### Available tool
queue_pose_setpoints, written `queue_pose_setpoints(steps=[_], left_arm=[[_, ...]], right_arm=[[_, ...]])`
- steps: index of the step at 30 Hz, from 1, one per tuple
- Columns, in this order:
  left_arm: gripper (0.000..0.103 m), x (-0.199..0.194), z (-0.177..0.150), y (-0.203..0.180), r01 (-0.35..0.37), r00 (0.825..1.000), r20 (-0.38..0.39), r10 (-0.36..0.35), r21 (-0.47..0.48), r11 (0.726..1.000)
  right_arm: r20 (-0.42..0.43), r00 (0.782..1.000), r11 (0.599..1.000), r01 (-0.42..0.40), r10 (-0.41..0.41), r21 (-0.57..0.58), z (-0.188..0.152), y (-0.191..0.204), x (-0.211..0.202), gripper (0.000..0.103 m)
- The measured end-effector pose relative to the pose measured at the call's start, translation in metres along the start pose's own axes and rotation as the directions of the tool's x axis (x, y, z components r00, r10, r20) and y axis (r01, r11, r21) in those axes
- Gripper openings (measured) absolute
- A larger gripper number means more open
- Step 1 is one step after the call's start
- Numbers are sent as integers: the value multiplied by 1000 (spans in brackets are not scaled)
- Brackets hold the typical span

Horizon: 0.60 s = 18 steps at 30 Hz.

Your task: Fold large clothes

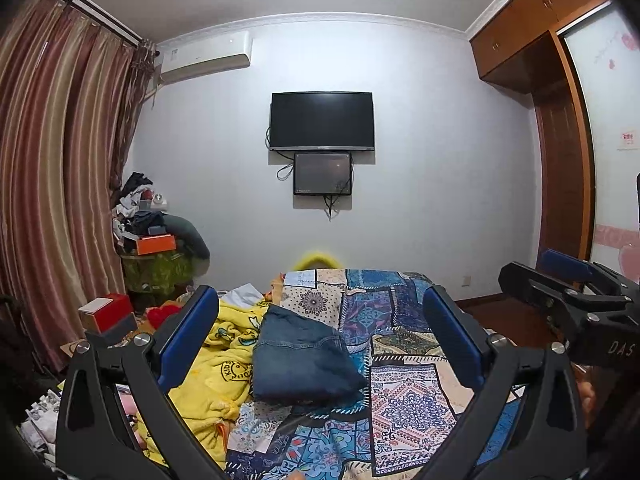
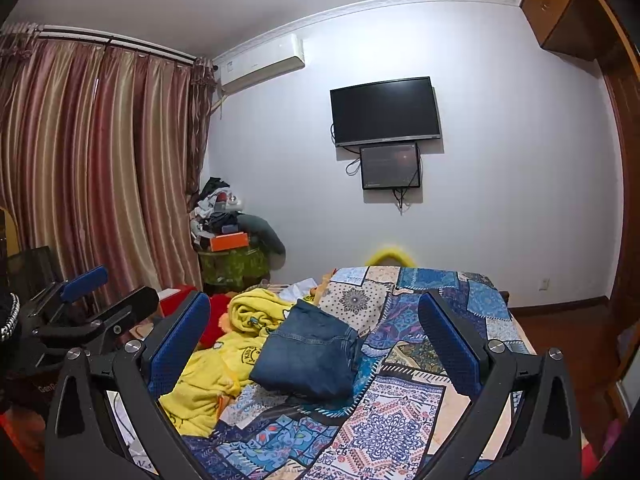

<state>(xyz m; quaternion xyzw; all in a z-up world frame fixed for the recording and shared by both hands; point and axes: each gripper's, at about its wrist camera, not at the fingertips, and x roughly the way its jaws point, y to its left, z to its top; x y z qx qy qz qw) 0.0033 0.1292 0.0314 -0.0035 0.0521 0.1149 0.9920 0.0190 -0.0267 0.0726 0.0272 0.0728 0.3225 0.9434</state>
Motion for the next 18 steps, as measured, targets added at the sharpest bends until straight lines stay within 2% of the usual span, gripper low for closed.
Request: queue_pose_setpoints(steps=[4,18], left_arm=[[102,2,-1,0,20,1000,-10,-20,2,1000],[102,14,-7,1,24,999,-47,-25,-15,1000]], right_arm=[[-1,1000,1000,5,-5,2,0,-1,0,103],[-22,1000,1000,12,-11,26,-3,-2,6,103]])
